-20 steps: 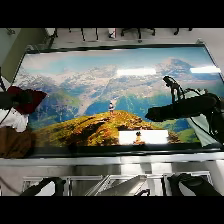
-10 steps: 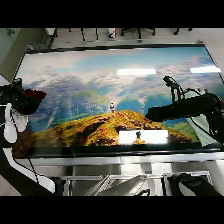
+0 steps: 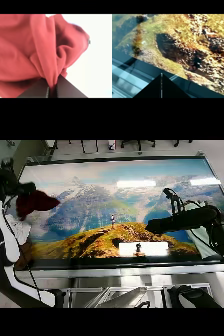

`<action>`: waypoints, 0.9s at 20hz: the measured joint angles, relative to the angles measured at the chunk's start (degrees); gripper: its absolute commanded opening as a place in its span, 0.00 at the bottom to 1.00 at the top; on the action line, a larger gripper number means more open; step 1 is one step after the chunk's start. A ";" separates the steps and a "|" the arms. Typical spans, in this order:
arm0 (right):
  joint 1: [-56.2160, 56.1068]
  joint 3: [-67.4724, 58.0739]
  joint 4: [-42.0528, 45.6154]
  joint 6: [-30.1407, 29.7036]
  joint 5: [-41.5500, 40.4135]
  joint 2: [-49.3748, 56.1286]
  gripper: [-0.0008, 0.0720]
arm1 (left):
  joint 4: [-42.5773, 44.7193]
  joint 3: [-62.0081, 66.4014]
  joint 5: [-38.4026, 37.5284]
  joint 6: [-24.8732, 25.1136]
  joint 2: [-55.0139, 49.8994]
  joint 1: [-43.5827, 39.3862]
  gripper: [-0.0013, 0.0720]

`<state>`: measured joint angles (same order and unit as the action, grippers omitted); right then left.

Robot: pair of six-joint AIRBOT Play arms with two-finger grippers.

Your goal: Fold the shirts.

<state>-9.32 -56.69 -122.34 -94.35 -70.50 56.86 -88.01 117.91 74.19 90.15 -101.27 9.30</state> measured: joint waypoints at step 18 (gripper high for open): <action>0.00 0.00 -0.04 0.00 0.00 0.00 0.04 | -3.43 -32.41 -4.42 -10.84 20.44 -45.88 0.89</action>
<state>-9.32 -56.69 -122.39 -94.35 -70.50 56.86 -91.44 85.49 69.78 79.31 -80.84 -36.58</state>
